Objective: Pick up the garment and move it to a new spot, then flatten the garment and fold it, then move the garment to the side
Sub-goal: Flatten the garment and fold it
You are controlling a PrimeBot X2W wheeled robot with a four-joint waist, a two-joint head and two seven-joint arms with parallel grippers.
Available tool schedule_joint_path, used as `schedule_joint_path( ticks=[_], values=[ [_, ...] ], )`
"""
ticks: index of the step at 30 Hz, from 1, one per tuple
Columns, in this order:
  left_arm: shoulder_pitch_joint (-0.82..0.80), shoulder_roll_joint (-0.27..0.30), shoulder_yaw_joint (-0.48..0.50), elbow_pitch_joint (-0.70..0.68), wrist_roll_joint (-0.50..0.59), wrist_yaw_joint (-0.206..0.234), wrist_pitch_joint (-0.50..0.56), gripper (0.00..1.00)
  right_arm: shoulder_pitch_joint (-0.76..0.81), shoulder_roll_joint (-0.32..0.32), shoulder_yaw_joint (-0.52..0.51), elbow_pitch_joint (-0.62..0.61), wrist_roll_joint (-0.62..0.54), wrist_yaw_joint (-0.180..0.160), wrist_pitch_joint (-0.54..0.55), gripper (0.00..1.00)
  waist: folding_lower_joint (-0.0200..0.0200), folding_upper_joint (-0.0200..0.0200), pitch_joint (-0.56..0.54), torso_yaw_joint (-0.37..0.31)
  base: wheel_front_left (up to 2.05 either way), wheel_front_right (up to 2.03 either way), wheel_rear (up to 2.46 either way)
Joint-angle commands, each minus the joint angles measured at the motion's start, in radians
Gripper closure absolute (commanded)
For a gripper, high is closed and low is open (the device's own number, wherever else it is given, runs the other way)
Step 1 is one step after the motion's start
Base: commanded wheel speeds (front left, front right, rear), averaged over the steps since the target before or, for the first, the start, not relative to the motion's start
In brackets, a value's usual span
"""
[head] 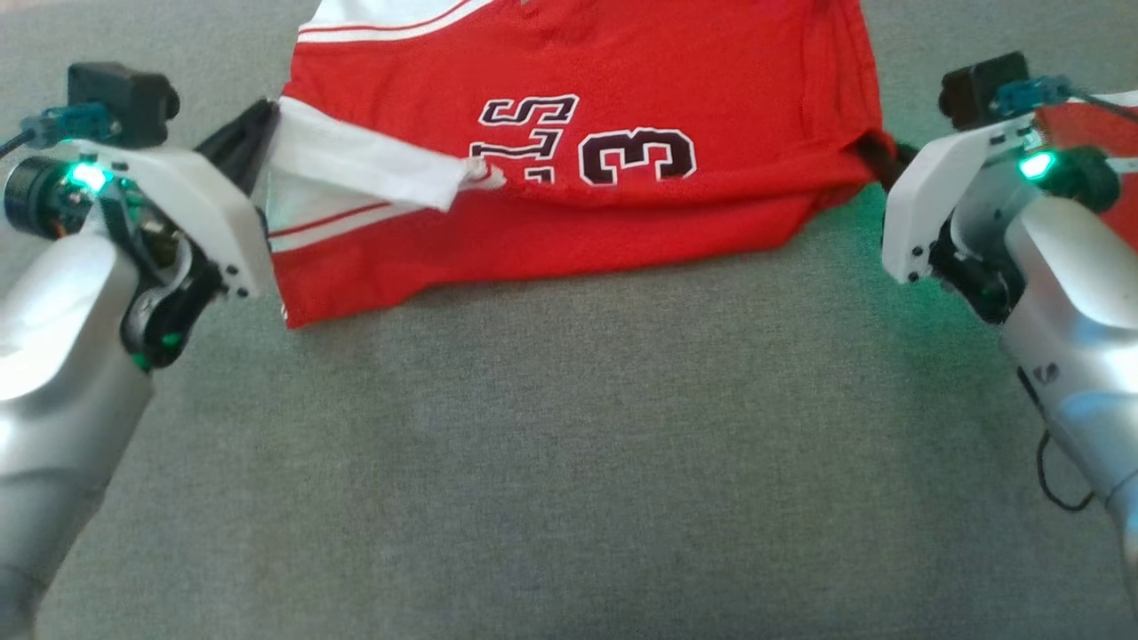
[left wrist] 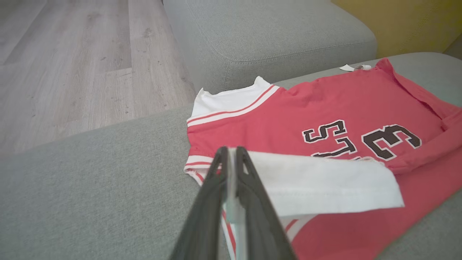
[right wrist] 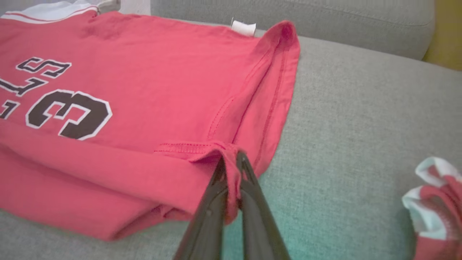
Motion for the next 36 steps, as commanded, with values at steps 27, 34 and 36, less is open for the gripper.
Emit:
schedule_joint_path(
  ticks=[27,34,36],
  values=[
    [0.289,-0.215,0.444,-0.312,0.182,0.194,-0.505,0.0,0.285,0.187,-0.577,-0.398,-0.298,-0.001,-0.508,0.0,-0.0001,0.0,-0.17,-0.008,0.0,0.0,0.0],
    [0.507,-0.305,0.508,-0.329,0.267,0.178,-0.505,0.0,0.555,0.296,-0.705,-0.546,-0.428,-0.001,-0.509,0.0,-0.0001,0.0,-0.196,-0.01,0.0,0.0,0.0],
    [0.547,-0.327,0.528,-0.317,0.281,0.171,-0.505,0.0,0.603,0.301,-0.71,-0.56,-0.433,-0.001,-0.509,0.0,-0.0001,0.0,-0.196,-0.013,0.0,0.0,0.0]
  ],
)
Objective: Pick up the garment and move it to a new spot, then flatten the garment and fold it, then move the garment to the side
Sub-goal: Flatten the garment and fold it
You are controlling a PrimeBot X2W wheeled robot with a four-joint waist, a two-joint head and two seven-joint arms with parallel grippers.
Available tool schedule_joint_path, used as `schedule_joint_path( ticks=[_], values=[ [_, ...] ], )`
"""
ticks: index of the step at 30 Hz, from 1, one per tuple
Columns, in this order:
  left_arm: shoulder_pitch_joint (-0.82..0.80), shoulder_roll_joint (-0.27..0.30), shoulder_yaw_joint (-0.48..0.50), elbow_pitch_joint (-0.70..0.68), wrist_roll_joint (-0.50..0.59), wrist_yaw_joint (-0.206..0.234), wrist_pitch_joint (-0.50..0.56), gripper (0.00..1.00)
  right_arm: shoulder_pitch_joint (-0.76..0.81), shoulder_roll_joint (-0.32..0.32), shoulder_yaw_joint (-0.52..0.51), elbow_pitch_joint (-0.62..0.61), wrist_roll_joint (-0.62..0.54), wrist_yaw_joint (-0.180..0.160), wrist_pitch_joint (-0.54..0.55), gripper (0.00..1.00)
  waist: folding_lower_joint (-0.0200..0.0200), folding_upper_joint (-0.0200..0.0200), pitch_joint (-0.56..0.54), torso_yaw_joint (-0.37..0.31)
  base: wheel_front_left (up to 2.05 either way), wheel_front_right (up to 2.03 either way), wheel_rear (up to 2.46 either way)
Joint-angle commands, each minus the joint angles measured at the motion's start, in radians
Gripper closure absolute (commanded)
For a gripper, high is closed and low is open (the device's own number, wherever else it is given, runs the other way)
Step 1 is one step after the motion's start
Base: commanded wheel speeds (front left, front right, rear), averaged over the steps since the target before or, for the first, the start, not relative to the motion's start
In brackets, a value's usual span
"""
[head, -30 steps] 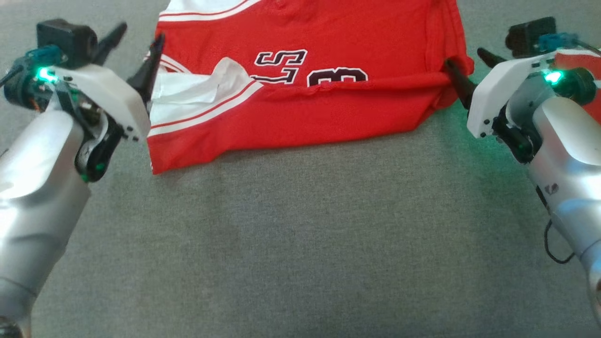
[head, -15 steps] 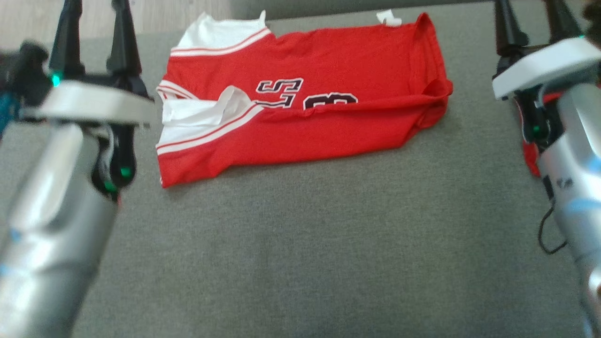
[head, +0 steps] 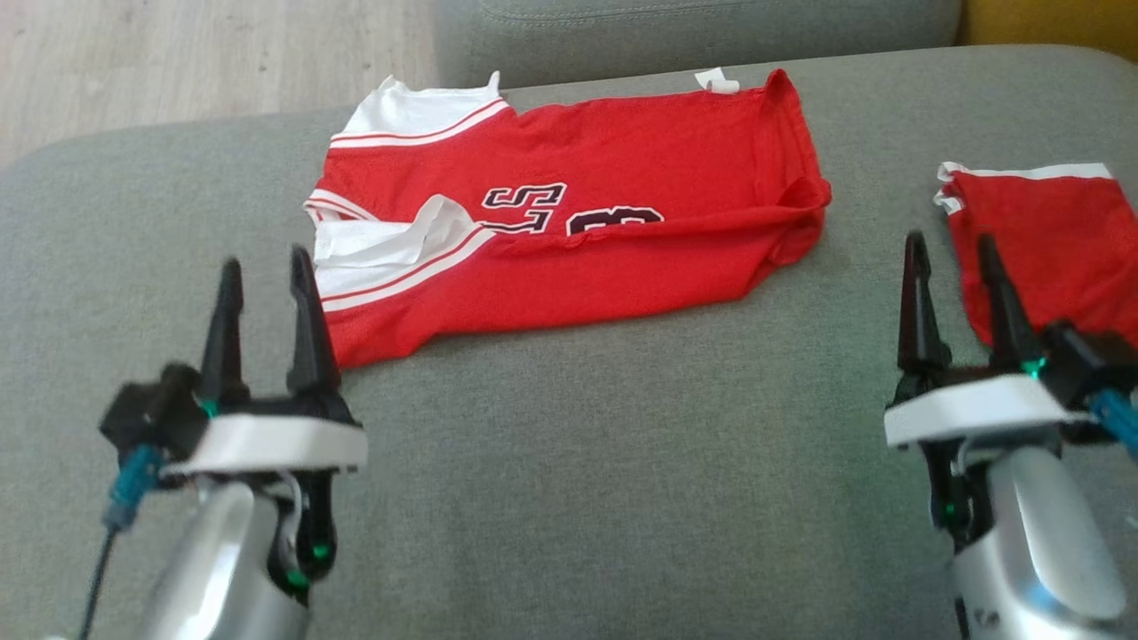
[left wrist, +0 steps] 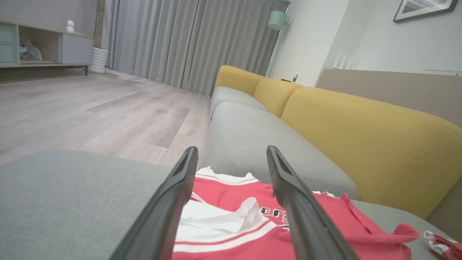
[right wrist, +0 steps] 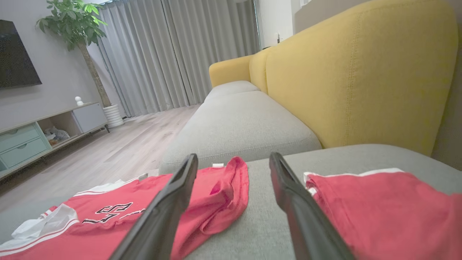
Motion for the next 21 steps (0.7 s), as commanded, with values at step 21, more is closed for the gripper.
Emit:
schedule_joint_path(
  ticks=[21],
  values=[
    [-0.192,0.013,0.059,0.389,0.066,-0.002,0.163,0.0,-0.017,0.009,0.11,-0.102,0.081,-0.001,-0.006,0.0,0.0002,0.0,0.127,-0.083,0.0,0.0,0.0]
  ],
)
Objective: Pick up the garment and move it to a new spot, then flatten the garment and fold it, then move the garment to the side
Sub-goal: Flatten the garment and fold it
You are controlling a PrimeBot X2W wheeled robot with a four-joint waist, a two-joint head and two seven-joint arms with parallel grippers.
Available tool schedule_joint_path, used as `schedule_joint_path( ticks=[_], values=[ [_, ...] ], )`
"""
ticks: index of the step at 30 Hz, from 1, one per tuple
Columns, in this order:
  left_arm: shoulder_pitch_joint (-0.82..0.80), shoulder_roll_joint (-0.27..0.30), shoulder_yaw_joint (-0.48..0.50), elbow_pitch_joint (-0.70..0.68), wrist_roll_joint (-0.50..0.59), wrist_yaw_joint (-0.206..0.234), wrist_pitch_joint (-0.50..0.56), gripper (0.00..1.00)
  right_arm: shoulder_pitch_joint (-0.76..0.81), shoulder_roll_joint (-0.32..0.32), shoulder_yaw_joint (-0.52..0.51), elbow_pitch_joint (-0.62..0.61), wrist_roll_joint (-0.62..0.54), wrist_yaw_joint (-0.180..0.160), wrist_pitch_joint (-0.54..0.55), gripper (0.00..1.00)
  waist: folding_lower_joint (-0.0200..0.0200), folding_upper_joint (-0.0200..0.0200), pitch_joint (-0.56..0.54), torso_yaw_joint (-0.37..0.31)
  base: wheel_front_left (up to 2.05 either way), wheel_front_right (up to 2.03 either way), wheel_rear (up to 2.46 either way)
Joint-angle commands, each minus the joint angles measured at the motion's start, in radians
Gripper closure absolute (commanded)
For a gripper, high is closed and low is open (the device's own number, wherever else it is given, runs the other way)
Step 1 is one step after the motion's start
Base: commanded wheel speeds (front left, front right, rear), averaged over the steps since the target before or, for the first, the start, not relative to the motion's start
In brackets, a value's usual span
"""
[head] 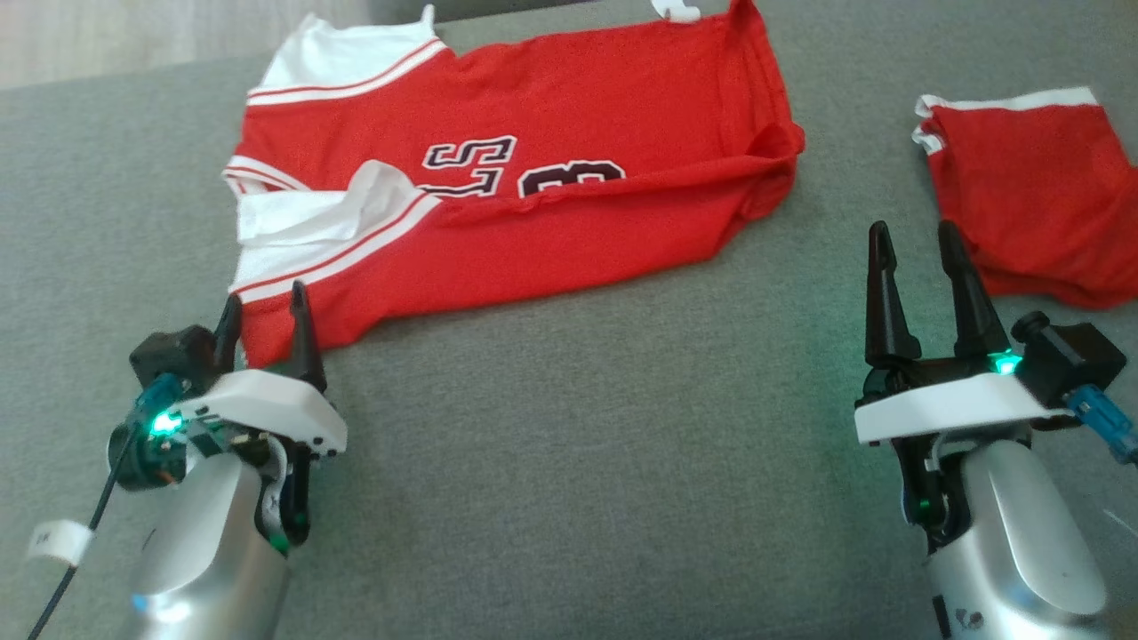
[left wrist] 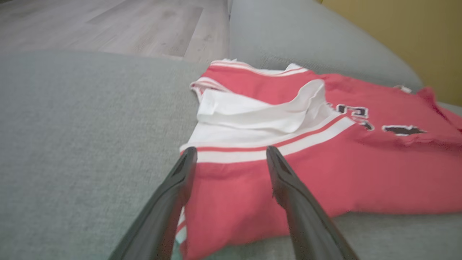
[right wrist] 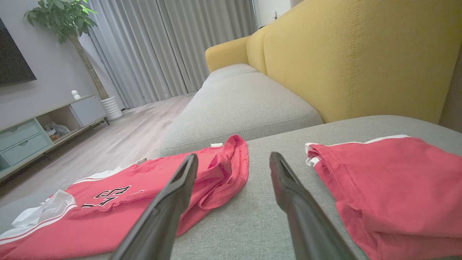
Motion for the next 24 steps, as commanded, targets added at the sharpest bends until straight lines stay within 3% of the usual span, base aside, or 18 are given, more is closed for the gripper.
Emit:
schedule_joint_path(
  ticks=[1,6,13,17,18,19,24],
  values=[
    [-0.044,0.036,0.03,0.019,0.004,0.019,0.022,0.0,-0.037,0.006,0.026,-0.04,0.007,-0.001,-0.006,0.0,-0.0002,0.0,0.014,-0.014,0.0,0.0,0.0],
    [-0.061,0.045,0.035,0.105,0.007,0.063,0.054,0.0,-0.041,0.006,0.036,-0.043,0.014,-0.001,-0.006,0.0,-0.0002,0.0,0.018,-0.028,0.0,0.0,0.0],
    [-0.062,0.041,0.023,0.15,0.006,0.071,0.077,0.0,-0.041,0.006,0.041,-0.039,0.022,-0.001,-0.006,0.0,-0.0002,0.0,0.009,-0.032,0.0,0.0,0.0],
    [-0.054,0.041,0.002,0.181,0.0,0.052,0.139,0.0,-0.041,0.006,0.049,-0.034,0.027,-0.001,-0.006,0.0,-0.0002,0.0,0.004,-0.032,0.0,0.0,0.0],
    [-0.053,0.04,-0.003,0.184,-0.002,0.045,0.152,0.33,-0.041,0.006,0.051,-0.033,0.027,-0.001,-0.006,0.0,-0.0002,0.0,0.003,-0.032,0.0,0.0,0.0],
    [-0.053,0.041,-0.006,0.18,-0.003,0.037,0.152,1.0,-0.041,0.006,0.053,-0.031,0.028,-0.001,-0.006,0.0,-0.0002,0.0,0.002,-0.032,0.0,0.0,0.0],
    [-0.056,0.05,-0.003,0.133,-0.001,0.019,0.071,1.0,-0.046,0.006,0.059,0.009,0.016,-0.001,-0.006,0.0,-0.0002,0.0,-0.009,-0.028,0.0,0.0,0.0]
  ],
)
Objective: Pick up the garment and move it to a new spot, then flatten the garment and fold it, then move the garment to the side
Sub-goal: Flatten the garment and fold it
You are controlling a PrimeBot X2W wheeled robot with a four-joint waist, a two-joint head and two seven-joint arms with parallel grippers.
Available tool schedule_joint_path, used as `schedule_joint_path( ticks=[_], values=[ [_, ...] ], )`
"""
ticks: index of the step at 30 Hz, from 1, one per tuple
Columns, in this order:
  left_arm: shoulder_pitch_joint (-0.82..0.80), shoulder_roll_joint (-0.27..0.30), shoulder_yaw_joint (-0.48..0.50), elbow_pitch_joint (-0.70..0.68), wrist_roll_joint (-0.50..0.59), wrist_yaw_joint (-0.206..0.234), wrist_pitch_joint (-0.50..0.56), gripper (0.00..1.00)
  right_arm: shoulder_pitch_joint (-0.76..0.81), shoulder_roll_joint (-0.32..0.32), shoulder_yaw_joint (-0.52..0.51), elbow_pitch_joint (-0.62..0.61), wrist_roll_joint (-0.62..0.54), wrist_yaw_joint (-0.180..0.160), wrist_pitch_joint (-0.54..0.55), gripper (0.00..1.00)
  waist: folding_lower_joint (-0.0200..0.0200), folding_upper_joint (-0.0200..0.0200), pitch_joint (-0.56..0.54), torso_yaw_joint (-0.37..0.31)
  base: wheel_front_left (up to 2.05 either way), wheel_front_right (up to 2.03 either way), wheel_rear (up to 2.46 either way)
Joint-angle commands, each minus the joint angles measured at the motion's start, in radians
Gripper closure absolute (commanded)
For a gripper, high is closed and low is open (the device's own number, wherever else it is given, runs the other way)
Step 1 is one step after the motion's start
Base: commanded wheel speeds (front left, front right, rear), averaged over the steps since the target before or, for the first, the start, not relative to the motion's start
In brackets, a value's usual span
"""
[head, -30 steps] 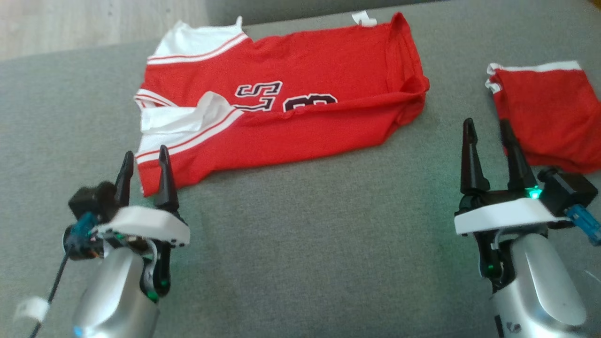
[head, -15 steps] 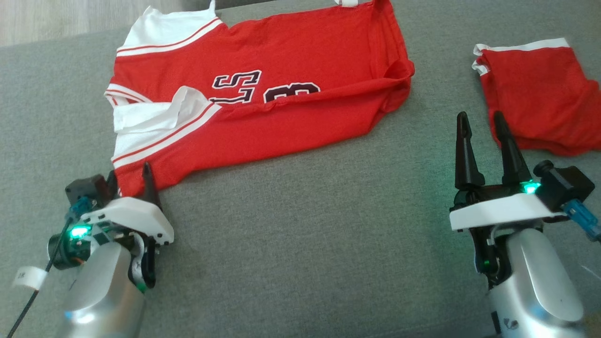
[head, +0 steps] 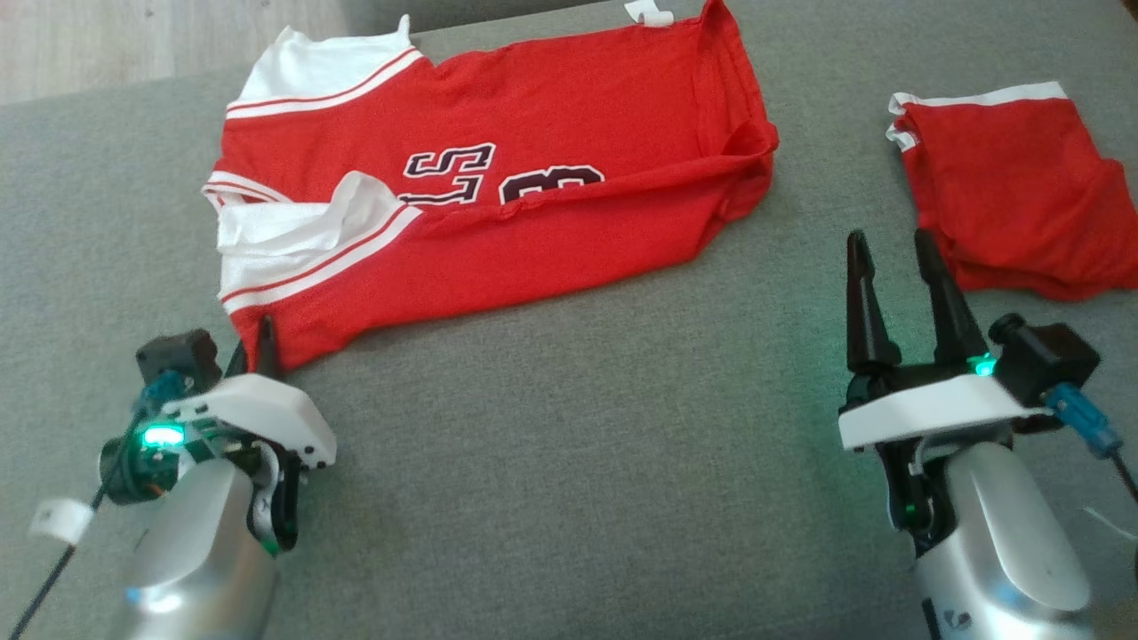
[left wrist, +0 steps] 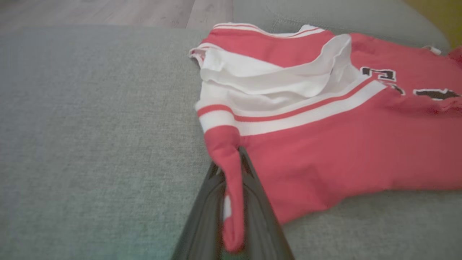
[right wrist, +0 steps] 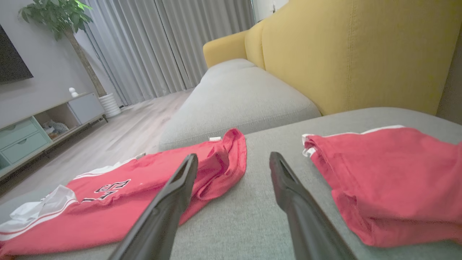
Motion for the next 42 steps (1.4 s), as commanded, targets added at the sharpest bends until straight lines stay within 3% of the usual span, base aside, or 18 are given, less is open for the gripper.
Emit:
schedule_joint_path(
  ticks=[1,9,19,27,35,36,37,42],
  values=[
    [-0.004,0.033,0.024,-0.038,0.002,-0.012,-0.035,1.0,-0.037,0.006,0.025,-0.009,-0.009,-0.001,-0.006,0.0,0.0,0.0,-0.005,0.005,0.0,0.0,0.0],
    [-0.023,0.03,0.003,-0.196,0.026,-0.064,-0.18,1.0,-0.14,0.006,-0.006,0.157,-0.075,-0.001,0.09,0.0,0.0,0.0,-0.003,0.052,0.0,0.0,0.0],
    [-0.043,0.009,-0.055,-0.346,0.059,-0.073,-0.183,1.0,-0.363,0.006,-0.043,0.454,-0.001,-0.001,0.207,0.0,0.0,0.0,0.045,0.131,0.0,0.0,0.0],
    [-0.056,-0.006,-0.086,-0.379,0.065,-0.076,-0.17,1.0,-0.501,0.006,-0.037,0.689,0.014,-0.001,0.195,0.0,0.0,0.0,0.072,0.168,0.0,0.0,0.0],
    [-0.06,-0.008,-0.099,-0.368,0.063,-0.079,-0.166,1.0,-0.576,0.006,-0.013,0.837,0.002,-0.001,0.13,0.0,0.0,0.0,0.075,0.175,0.0,0.0,0.0],
    [-0.06,-0.007,-0.1,-0.364,0.062,-0.08,-0.166,1.0,-0.583,0.006,-0.012,0.855,-0.002,-0.001,0.12,0.4,0.0,0.0,0.074,0.174,0.0,0.0,0.0],
    [-0.06,-0.005,-0.099,-0.36,0.061,-0.08,-0.166,1.0,-0.59,0.006,-0.012,0.869,-0.009,-0.001,0.108,1.0,0.0,0.0,0.073,0.171,0.0,0.0,0.0],
    [-0.051,0.013,-0.089,-0.336,0.056,-0.07,-0.167,1.0,-0.6,0.006,-0.014,0.909,-0.045,-0.001,0.058,1.0,0.0,0.0,0.055,0.151,0.0,0.0,0.0]
  ],
)
